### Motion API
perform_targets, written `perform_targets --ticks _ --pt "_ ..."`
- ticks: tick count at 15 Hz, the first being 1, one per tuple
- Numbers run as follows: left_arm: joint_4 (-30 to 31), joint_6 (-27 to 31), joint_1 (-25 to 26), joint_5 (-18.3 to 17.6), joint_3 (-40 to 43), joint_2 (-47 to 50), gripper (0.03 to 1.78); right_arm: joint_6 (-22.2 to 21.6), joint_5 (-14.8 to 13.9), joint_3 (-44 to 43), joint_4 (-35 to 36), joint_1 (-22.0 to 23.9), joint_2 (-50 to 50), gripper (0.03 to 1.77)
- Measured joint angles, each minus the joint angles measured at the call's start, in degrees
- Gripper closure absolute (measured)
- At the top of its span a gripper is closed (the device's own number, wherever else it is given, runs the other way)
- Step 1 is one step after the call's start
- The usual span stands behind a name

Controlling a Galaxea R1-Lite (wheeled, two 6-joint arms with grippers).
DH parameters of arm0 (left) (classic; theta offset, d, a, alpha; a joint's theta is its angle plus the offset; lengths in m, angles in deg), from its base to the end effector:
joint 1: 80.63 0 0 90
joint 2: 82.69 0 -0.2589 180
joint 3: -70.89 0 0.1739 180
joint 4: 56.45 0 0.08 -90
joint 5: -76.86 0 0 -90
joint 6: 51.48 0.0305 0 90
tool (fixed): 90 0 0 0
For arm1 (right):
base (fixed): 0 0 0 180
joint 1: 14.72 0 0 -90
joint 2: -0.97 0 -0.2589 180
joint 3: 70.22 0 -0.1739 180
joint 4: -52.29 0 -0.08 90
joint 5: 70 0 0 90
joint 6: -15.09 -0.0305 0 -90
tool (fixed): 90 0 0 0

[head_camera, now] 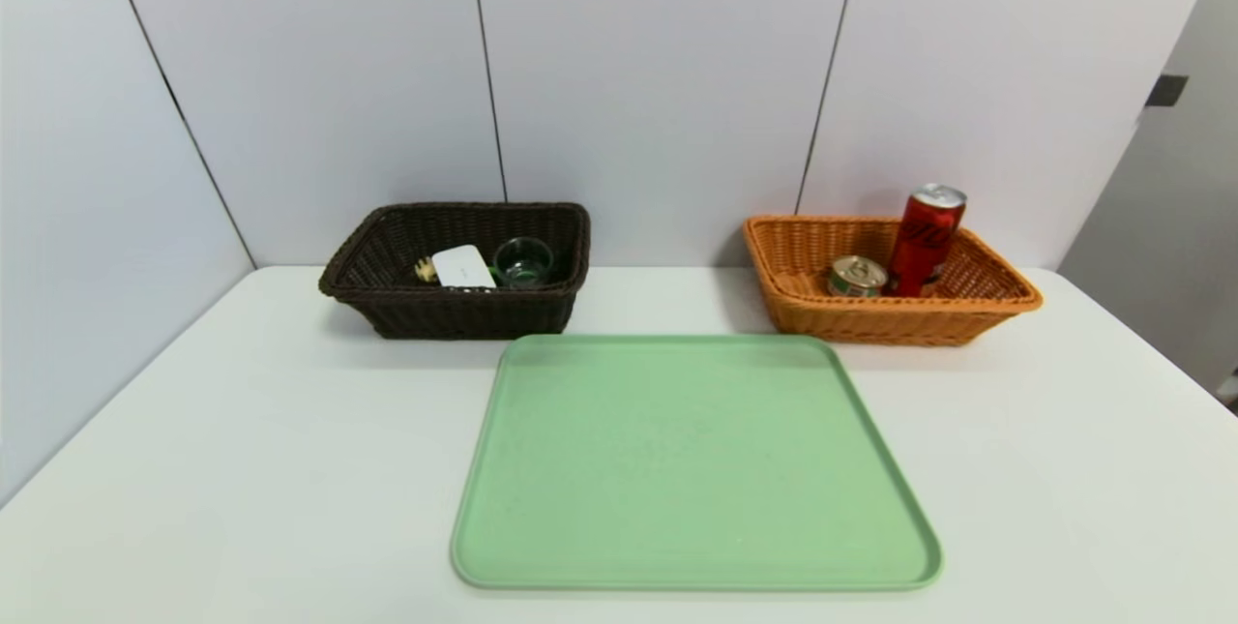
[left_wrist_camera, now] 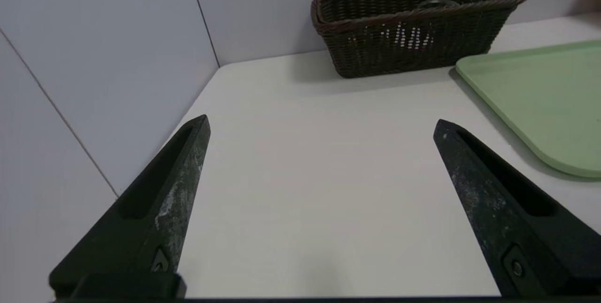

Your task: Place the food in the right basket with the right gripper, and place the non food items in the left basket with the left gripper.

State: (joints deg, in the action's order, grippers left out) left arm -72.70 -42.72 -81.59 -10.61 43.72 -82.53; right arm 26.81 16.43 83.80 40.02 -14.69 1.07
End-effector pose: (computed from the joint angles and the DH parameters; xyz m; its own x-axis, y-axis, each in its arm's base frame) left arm 0.0040 0.0013 0.1003 0.9810 0.0277 0.1920 -0.0555 0.9884 0.1411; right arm 0.0045 -0.0019 0.1024 0.9692 -0.0628 0.2382 0.1082 0.9772 -0.1827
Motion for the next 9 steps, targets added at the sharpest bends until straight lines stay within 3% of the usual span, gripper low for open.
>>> perform_targets --ticks 3,9 --pt "-7.7 -1.8 0.0 -3.4 1.3 0.0 0.12 -5.1 5.7 0.2 -13.3 0.0 0.0 0.09" --pt "-7.7 -8.9 0.0 -2.4 1.5 0.0 0.12 -8.9 4.9 0.2 -13.7 0.0 0.0 0.09"
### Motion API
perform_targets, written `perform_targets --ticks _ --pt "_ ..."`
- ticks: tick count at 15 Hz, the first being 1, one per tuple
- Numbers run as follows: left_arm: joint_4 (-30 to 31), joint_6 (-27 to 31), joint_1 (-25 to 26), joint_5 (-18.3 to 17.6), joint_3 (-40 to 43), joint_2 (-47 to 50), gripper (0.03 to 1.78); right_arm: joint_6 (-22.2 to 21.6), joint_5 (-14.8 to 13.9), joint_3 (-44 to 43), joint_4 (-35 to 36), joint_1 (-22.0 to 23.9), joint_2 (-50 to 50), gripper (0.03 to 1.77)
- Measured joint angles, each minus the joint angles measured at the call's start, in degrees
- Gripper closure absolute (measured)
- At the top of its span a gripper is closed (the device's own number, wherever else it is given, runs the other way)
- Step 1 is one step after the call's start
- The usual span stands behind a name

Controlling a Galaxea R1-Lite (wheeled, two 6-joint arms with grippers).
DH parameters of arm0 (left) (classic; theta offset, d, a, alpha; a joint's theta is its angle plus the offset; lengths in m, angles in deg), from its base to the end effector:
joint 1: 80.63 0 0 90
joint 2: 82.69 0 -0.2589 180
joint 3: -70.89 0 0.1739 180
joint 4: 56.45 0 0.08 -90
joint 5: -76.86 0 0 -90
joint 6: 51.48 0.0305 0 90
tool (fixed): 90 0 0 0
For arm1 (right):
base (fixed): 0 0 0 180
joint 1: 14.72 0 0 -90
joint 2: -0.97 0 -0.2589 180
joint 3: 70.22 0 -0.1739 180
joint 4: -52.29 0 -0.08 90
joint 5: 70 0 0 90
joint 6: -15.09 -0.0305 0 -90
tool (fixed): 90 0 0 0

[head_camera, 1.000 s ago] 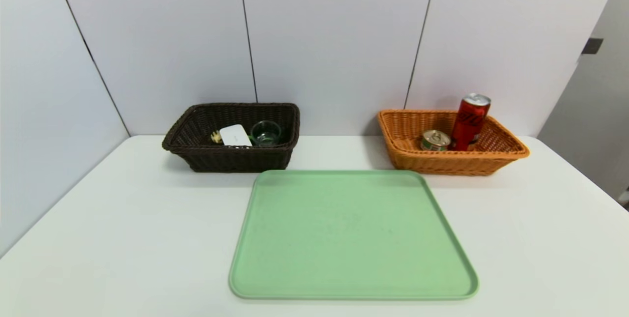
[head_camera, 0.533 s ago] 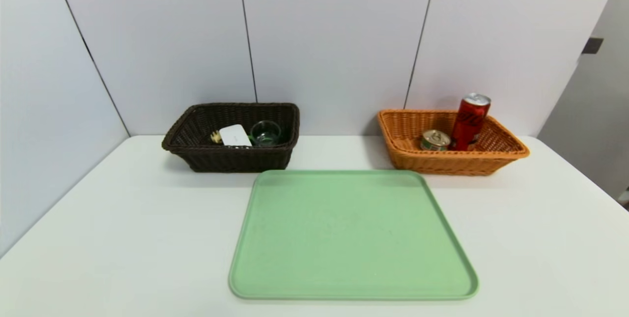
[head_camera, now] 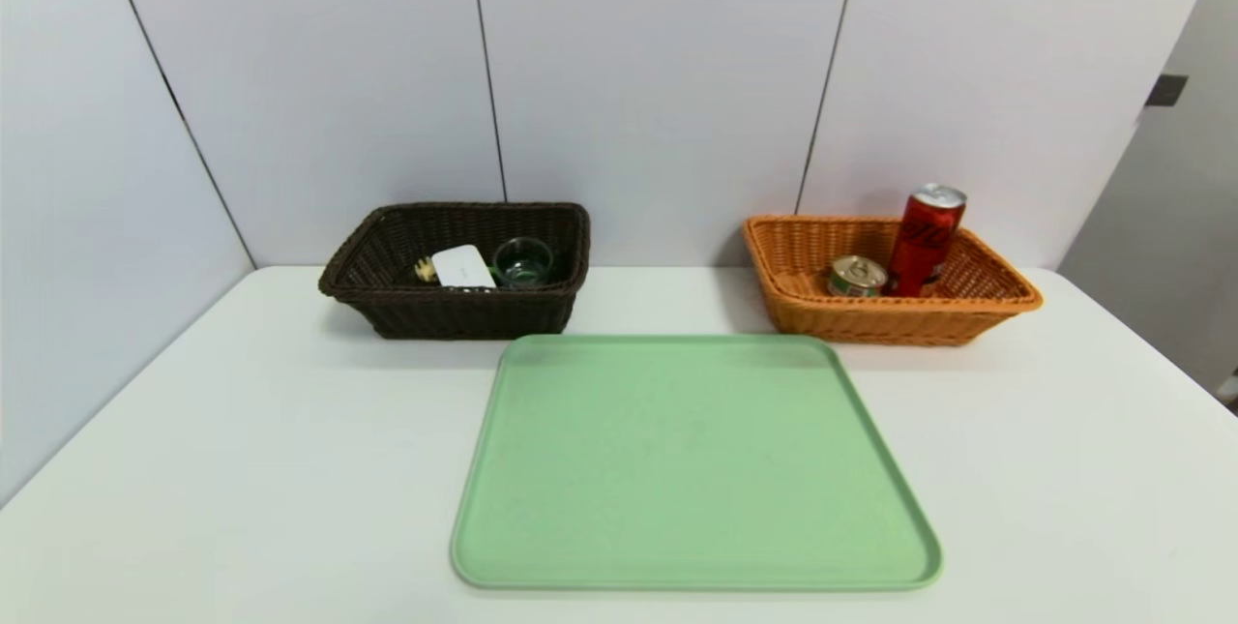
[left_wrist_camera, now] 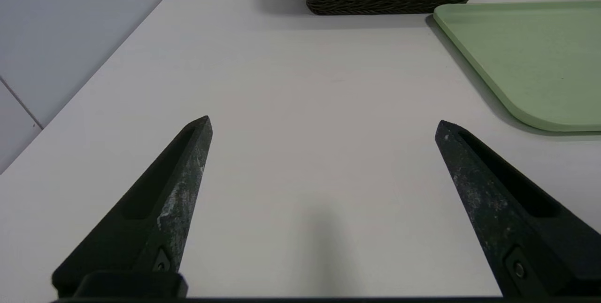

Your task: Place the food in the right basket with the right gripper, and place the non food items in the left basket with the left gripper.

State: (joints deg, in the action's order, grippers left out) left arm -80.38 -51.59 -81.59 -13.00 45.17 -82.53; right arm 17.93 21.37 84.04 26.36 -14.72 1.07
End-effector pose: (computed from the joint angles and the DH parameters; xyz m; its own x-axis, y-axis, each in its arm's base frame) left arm 0.0080 -0.0001 0.0789 0.9993 -0.0143 0.0340 0.0144 0.9999 -0.0020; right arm 0.0081 0.0007 0.0752 0.9997 0.0239 -0.0016 -0.0240 0.9985 -0.0495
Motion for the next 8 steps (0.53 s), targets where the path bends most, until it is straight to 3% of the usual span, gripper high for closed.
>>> perform_targets --ticks 8 --pt "0.0 0.0 0.0 0.0 0.0 0.0 0.12 -2.6 -1.2 0.0 0.1 0.0 0.0 0.09"
